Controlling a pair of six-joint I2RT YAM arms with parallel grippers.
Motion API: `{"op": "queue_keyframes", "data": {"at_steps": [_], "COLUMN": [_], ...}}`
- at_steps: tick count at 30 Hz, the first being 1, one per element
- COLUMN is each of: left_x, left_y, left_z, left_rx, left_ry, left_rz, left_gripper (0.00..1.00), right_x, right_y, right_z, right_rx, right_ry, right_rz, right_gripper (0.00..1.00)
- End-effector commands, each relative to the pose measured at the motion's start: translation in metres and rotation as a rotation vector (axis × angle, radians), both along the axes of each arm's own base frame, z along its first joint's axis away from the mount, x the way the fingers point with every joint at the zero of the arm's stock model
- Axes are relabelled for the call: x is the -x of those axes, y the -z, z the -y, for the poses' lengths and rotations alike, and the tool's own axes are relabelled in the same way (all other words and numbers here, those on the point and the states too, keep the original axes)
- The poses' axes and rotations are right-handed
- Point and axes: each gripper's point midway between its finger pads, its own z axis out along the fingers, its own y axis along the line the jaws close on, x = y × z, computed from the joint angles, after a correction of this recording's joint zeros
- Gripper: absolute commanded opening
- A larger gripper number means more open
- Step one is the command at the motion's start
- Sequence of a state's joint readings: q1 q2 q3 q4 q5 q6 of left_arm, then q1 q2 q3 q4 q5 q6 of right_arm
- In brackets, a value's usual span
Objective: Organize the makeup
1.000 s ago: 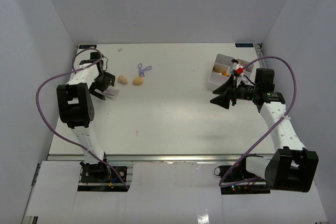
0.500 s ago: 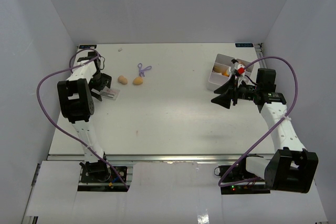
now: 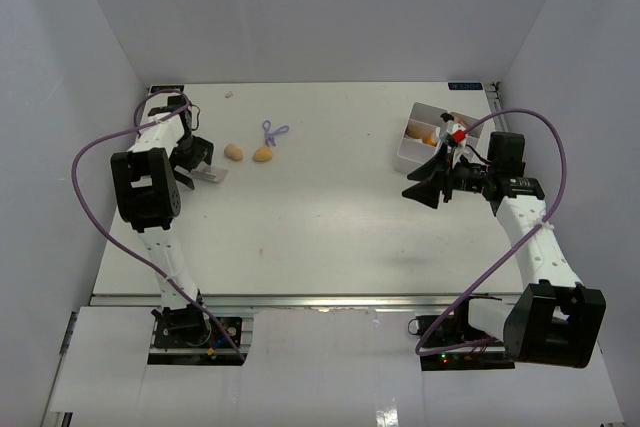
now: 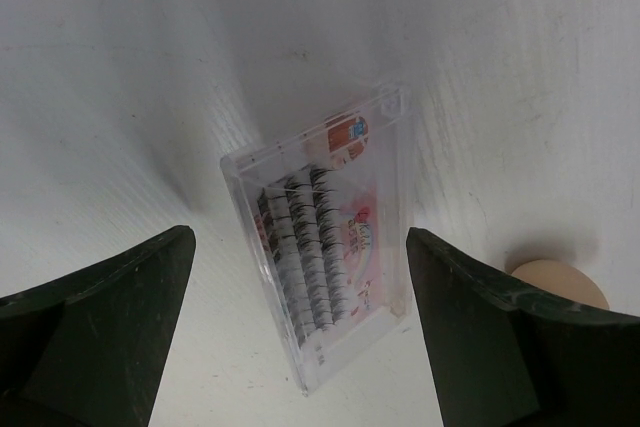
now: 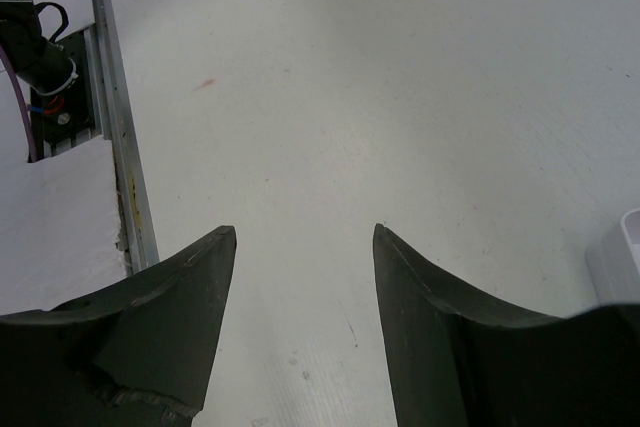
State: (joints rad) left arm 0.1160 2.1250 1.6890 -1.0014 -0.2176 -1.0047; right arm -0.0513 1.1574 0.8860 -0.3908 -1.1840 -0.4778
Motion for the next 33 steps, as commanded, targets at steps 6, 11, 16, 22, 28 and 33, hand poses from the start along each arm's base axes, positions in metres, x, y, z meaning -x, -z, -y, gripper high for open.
{"op": "queue_keyframes", "data": {"at_steps": [6, 11, 16, 22, 28, 33], "left_x": [-0.008, -0.007, -0.002, -0.002, 0.001, -0.002], "left_y": [-0.012, -0.008, 0.004, 0.014, 0.017, 0.012], "left_z": [0.004, 0.003, 0.004, 0.005, 0.005, 0.01], "left_rx": [0.036, 0.033, 0.039, 0.046, 0.043, 0.069], "left_ry": [0.012, 0.013, 0.014, 0.022, 0.034, 0.077], "left_rz": [0.046, 0.033, 0.003, -0.02, -0.029, 0.02], "left_gripper": [0.98, 0.98, 0.98, 0.98, 0.95, 0.71], "right_x": [0.002, 0.002, 0.002, 0.002, 0.002, 0.002], "right_y": [-0.005, -0.004, -0.005, -0.005, -0.006, -0.006], "right_z": [-0.002, -0.002, -0.002, -0.001, -0.001, 0.0], "right_rx": [-0.024, -0.023, -0.024, -0.024, -0.026, -0.028], "right_ry": [-0.025, -0.025, -0.027, -0.024, -0.025, -0.023], "right_rz": [0.016, 0.015, 0.017, 0.018, 0.02, 0.017], "right_gripper": [0.64, 0.64, 0.64, 0.64, 0.64, 0.64]}}
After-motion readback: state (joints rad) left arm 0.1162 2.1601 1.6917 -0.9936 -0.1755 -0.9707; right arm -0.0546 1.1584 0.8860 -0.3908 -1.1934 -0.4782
